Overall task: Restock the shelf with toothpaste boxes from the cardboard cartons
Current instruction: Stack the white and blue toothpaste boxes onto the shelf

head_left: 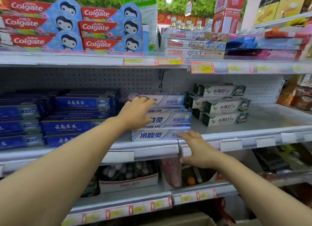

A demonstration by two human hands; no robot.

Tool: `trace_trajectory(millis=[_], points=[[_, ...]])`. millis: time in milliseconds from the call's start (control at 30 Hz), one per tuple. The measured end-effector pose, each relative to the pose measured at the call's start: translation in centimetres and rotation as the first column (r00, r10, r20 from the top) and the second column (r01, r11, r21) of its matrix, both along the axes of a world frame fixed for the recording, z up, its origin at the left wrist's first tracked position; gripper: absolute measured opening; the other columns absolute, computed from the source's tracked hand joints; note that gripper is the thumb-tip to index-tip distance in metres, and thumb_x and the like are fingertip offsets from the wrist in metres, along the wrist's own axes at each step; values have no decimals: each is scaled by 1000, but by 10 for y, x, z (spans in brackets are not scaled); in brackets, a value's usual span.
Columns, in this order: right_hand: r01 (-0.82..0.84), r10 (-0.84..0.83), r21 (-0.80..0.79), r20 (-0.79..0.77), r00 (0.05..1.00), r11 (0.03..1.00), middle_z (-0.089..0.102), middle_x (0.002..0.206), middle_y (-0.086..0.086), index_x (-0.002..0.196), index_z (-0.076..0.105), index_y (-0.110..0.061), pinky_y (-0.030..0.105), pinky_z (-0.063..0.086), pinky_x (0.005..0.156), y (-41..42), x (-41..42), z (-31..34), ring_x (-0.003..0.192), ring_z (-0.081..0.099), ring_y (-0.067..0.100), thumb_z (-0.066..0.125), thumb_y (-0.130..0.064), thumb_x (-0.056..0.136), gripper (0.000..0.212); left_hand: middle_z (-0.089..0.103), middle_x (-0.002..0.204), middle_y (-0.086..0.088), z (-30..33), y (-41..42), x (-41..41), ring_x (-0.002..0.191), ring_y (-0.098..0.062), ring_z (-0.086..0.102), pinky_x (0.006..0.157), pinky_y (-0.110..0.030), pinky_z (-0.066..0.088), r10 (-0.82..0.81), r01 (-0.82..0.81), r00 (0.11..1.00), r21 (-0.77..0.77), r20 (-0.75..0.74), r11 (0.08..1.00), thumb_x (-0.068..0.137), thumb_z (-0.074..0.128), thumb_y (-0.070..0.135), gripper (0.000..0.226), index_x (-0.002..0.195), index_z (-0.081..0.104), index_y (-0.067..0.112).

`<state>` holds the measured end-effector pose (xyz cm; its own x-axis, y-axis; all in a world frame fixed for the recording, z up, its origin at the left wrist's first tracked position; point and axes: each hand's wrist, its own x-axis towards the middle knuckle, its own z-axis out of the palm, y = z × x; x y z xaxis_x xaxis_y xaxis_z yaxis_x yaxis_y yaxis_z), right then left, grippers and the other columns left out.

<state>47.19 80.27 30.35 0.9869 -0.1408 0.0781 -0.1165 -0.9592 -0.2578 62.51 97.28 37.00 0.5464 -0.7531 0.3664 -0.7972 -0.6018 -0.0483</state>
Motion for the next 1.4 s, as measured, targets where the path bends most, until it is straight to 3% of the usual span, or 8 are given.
trace_trajectory(millis=[267, 633, 833, 1033, 1133, 1300, 1400], points=[[42, -39, 51, -64, 997, 998, 23, 148, 4, 148, 20, -21, 35, 24, 113, 14, -33, -21, 139, 14, 24, 73, -34, 76, 90, 33, 147, 2, -47, 19, -48, 133, -21, 30, 101, -39, 36, -67, 82, 987, 107, -143, 991, 90, 59, 36, 61, 143, 29, 27], [-53, 69, 84, -202, 977, 995, 23, 146, 8, 147, 21, -20, 40, 28, 111, -10, -83, -79, 135, 17, 29, 71, -31, 79, 85, 46, 135, -1, -129, 5, -129, 125, -22, 38, 102, -41, 38, 139, -68, 933, 216, -331, 974, 86, 62, 36, 59, 139, 36, 26], [-167, 207, 150, -312, 927, 975, 21, 148, 7, 148, 20, -17, 35, 25, 110, -46, -120, -127, 139, 15, 27, 71, -36, 80, 87, 41, 143, -4, -193, -12, -187, 131, -24, 35, 106, -34, 33, 272, -162, 844, 264, -463, 951, 86, 62, 36, 62, 141, 36, 22], [-182, 266, 236, -401, 877, 955, 22, 149, 7, 147, 21, -20, 42, 26, 113, -72, -150, -178, 138, 17, 28, 71, -35, 80, 85, 41, 139, 1, -247, -26, -242, 128, -20, 36, 102, -40, 39, 357, -216, 727, 299, -586, 930, 87, 62, 38, 60, 139, 35, 27], [-177, 260, 219, -444, 857, 959, 27, 145, 8, 146, 24, -23, 48, 28, 110, -77, -156, -206, 134, 23, 27, 70, -37, 79, 82, 39, 143, -2, -278, -28, -253, 131, -22, 36, 106, -40, 36, 388, -214, 713, 347, -583, 913, 86, 62, 38, 63, 141, 35, 25], [-127, 234, 226, -554, 799, 966, 20, 153, 8, 148, 20, -18, 40, 19, 114, -81, -145, -255, 142, 9, 30, 68, -34, 83, 83, 46, 133, -6, -325, -30, -242, 123, -24, 42, 102, -40, 39, 416, -167, 676, 423, -609, 891, 85, 62, 31, 59, 138, 38, 23], [-72, 212, 250, -599, 772, 966, 29, 146, 10, 144, 28, -16, 37, 25, 111, -81, -140, -282, 138, 20, 28, 70, -32, 82, 77, 44, 135, -5, -352, -33, -233, 125, -24, 40, 101, -40, 40, 416, -101, 677, 482, -608, 870, 85, 63, 25, 60, 139, 37, 25]])
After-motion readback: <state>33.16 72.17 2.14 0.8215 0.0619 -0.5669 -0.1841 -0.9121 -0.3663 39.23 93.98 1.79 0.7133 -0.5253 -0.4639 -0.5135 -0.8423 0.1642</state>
